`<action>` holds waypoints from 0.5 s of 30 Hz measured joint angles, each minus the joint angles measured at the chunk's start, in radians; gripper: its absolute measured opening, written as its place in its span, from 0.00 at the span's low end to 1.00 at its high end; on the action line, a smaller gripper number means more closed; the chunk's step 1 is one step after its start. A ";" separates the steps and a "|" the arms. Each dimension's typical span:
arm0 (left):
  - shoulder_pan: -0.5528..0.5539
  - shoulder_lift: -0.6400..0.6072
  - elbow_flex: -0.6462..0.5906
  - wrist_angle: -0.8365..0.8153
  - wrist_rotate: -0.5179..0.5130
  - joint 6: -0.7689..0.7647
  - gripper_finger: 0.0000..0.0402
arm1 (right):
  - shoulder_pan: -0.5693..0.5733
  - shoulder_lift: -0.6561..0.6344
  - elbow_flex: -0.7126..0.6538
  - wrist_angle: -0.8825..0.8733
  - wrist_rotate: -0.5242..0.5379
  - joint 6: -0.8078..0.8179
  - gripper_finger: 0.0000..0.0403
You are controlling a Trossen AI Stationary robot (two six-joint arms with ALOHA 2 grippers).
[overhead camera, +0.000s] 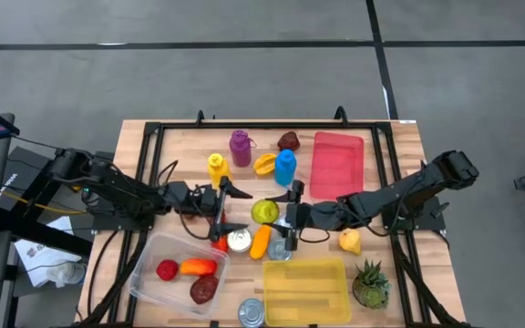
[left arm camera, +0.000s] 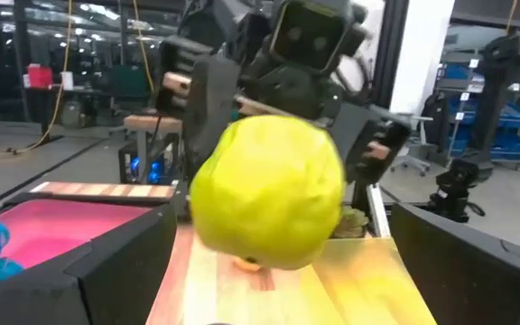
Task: Pick & Place Food Item
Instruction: Put the green apple into the transparent bin
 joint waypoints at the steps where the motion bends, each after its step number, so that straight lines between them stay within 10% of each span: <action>1: 0.006 0.007 0.000 0.000 0.002 -0.008 1.00 | 0.000 0.000 0.000 -0.004 0.000 0.002 0.66; 15: 0.036 0.123 0.084 -0.004 0.038 0.001 1.00 | -0.024 0.000 0.000 -0.010 -0.016 0.021 0.65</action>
